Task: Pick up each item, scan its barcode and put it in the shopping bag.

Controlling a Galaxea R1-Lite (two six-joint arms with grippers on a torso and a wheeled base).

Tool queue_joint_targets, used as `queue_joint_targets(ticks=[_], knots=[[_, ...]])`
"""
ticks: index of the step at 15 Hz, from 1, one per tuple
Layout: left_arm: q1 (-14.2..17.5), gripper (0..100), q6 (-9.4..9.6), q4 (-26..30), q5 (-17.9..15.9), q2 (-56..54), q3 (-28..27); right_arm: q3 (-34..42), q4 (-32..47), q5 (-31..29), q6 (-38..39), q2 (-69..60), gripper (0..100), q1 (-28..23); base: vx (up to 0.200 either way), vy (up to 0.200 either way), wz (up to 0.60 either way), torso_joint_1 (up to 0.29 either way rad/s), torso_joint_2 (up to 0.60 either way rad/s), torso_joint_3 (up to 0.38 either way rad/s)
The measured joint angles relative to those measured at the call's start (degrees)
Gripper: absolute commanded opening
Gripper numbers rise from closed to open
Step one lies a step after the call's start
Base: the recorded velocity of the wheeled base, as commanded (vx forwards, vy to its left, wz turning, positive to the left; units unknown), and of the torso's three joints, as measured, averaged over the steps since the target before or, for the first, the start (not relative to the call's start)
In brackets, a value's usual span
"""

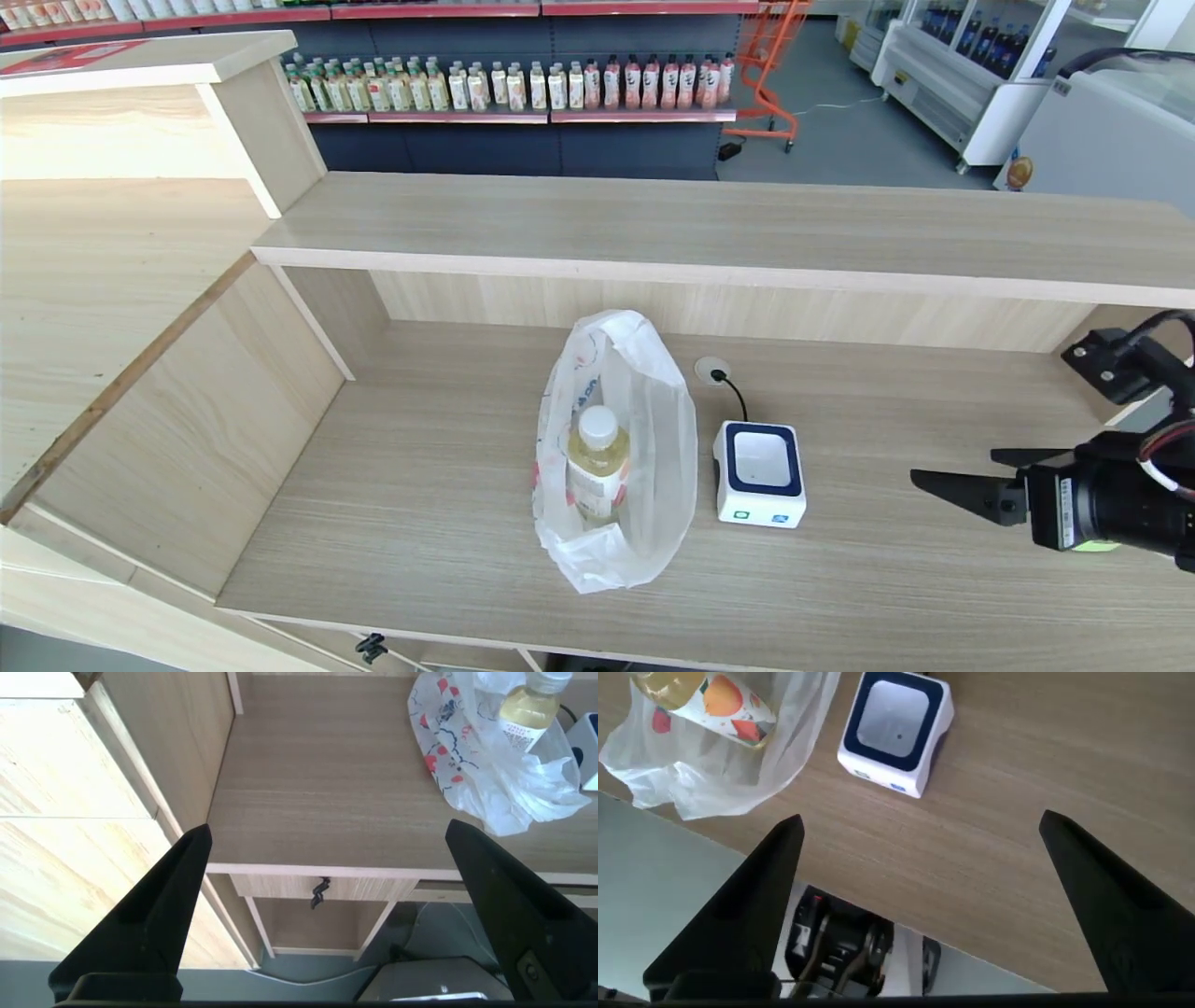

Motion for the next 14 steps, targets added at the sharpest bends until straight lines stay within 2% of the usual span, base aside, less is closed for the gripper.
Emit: queue_joint_targets(ticks=[3, 6, 9, 11, 14], knots=[[0.00, 100, 0.02, -0.02, -0.02, 0.00, 0.00, 1.35, 2.46, -0.90, -0.20, -6.22, 100, -4.53, 0.000, 0.000, 0.00, 0.000, 0.00, 0.000], [0.00, 100, -0.04, -0.02, 0.00, 0.00, 0.00, 1.94, 2.49, -1.34, -0.20, -7.96, 100, -7.16, -0.200, -0.200, 0.00, 0.005, 0.00, 0.004], [0.05, 100, -0.04, -0.02, 0.00, 0.00, 0.00, 2.55, 2.52, -4.62, -0.20, -8.16, 100, -7.90, -0.200, -0.200, 0.00, 0.009, 0.00, 0.002], [0.05, 100, 0.00, -0.02, 0.00, 0.00, 0.00, 2.49, 2.50, -5.19, -0.18, -7.72, 100, -7.91, 0.000, 0.000, 0.00, 0.000, 0.00, 0.000], [-0.01, 100, 0.00, -0.02, 0.02, 0.00, 0.00, 2.40, 2.55, -5.41, -0.18, -7.22, 100, -7.91, 0.000, -0.200, 0.00, -0.002, -0.01, 0.006]])
